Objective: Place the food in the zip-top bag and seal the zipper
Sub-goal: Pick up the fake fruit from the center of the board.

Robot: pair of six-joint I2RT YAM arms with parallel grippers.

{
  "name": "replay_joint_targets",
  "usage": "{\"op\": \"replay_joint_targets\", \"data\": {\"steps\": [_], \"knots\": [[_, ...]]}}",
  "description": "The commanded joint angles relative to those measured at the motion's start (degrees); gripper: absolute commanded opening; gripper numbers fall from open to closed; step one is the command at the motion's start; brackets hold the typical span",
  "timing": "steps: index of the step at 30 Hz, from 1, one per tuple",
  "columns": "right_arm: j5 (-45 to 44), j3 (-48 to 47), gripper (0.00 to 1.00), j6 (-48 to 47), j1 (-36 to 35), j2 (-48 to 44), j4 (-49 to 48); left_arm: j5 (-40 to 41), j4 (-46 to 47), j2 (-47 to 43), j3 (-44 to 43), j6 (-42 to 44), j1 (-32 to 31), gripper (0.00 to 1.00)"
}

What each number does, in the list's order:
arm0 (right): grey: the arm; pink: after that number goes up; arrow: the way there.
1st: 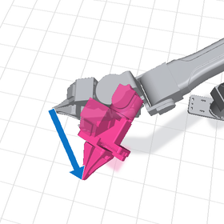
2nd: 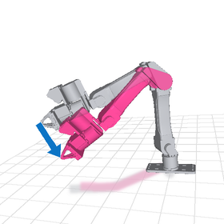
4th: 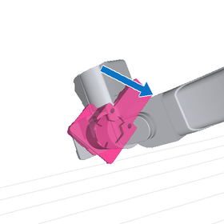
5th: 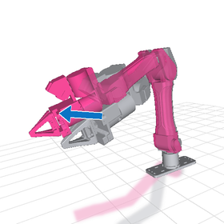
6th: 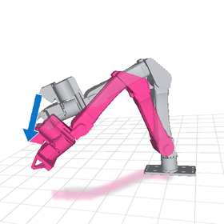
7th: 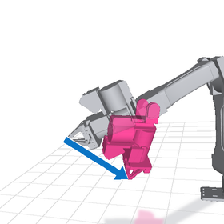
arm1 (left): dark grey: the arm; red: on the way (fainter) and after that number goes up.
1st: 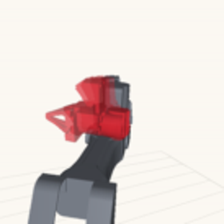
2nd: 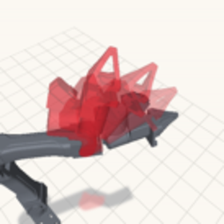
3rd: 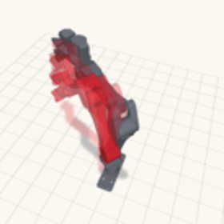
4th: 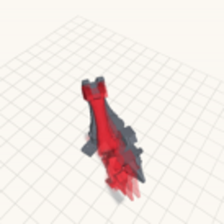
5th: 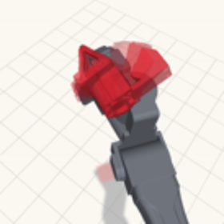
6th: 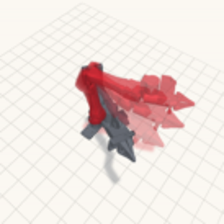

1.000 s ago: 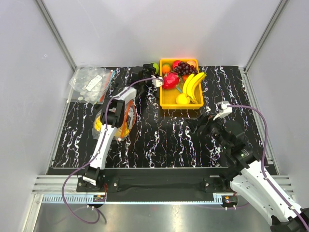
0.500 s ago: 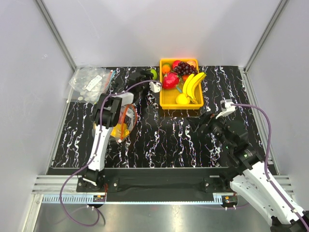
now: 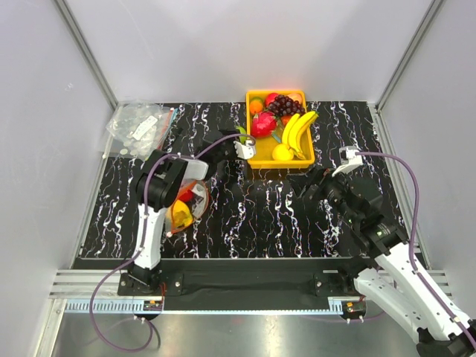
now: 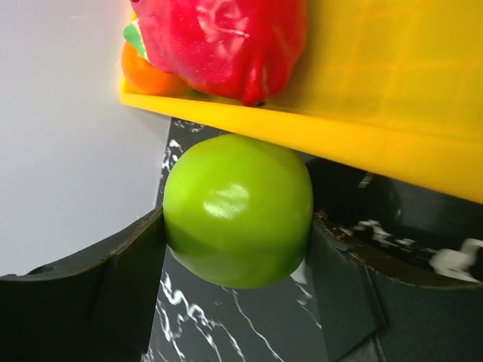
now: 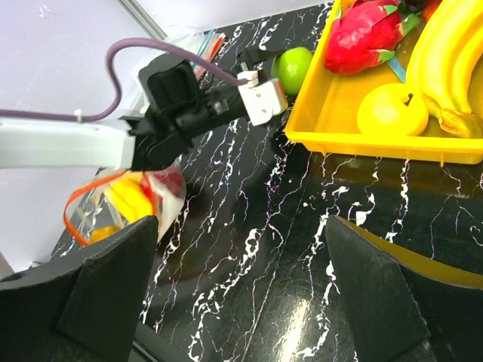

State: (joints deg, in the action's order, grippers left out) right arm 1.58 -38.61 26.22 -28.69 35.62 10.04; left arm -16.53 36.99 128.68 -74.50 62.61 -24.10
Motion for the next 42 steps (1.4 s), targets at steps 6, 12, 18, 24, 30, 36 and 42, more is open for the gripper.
{"op": "replay_joint_targets", "data": {"steps": [6, 12, 18, 24, 30, 36, 42], "knots": [[0.6, -3.9, 1.00, 1.3, 0.2, 0.3, 1.8, 7.0, 6.3, -17.7, 14.8, -9.5, -3.2, 0.15], [2.4, -6.4, 1.00, 1.3, 0.2, 3.3, 3.3, 13.0, -4.3, -27.4, 19.0, -12.5, -5.9, 0.13], [2.5, -8.3, 1.00, 1.4, 0.2, 6.7, 4.4, 13.6, -16.4, -40.1, 20.8, -24.0, -9.4, 0.13], [-0.8, -9.5, 1.00, 2.2, 0.2, 7.2, 7.3, 7.6, -28.4, -49.2, 19.2, -36.9, -12.7, 0.15], [-4.3, -10.1, 1.00, 1.2, 0.2, 7.0, 10.7, 8.1, -39.6, -52.8, 16.0, -44.6, -18.3, 0.11], [-1.8, -12.4, 1.00, 5.1, 0.2, 7.7, 14.3, 5.0, -40.4, -58.1, 21.9, -49.7, -21.2, 0.12], [11.1, -15.5, 1.00, 13.8, 0.3, 14.5, 17.3, -1.1, -26.4, -66.8, 36.7, -53.7, -21.5, 0.10]]}}
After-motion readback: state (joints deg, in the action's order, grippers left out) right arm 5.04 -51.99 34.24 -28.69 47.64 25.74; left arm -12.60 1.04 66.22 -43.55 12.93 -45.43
